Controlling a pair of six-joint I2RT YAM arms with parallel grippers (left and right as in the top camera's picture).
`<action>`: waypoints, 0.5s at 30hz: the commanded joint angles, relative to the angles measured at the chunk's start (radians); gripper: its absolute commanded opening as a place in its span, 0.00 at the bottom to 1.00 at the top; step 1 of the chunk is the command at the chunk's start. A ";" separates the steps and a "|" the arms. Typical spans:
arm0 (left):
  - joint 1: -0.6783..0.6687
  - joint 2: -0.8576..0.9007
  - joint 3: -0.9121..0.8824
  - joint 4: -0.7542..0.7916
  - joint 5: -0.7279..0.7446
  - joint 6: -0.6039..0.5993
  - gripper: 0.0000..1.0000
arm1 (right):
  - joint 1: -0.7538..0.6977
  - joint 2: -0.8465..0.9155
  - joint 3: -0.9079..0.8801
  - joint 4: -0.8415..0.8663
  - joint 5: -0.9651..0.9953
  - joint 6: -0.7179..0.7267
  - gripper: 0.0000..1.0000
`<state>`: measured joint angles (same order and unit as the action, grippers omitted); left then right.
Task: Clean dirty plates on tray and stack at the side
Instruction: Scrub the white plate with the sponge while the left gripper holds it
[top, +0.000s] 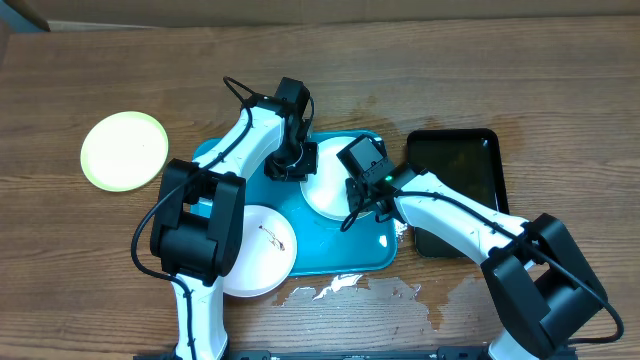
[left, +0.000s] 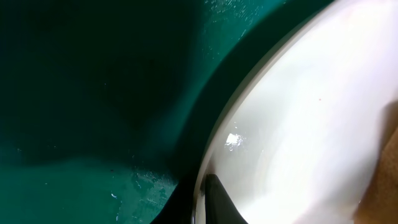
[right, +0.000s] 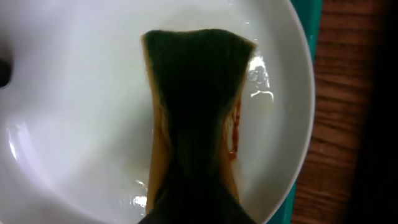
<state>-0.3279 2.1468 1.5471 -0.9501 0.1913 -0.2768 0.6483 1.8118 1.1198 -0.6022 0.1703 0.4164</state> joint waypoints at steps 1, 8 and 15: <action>-0.013 0.057 -0.034 -0.005 -0.038 0.019 0.08 | -0.002 0.019 -0.008 0.007 0.038 0.034 0.47; -0.013 0.057 -0.034 -0.005 -0.038 0.019 0.09 | -0.002 0.019 -0.008 0.015 0.027 0.034 0.51; -0.013 0.057 -0.034 -0.009 -0.038 0.019 0.09 | -0.002 0.040 -0.008 -0.001 0.020 0.060 0.31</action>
<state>-0.3279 2.1468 1.5471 -0.9504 0.1905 -0.2768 0.6487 1.8229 1.1194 -0.5938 0.1864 0.4515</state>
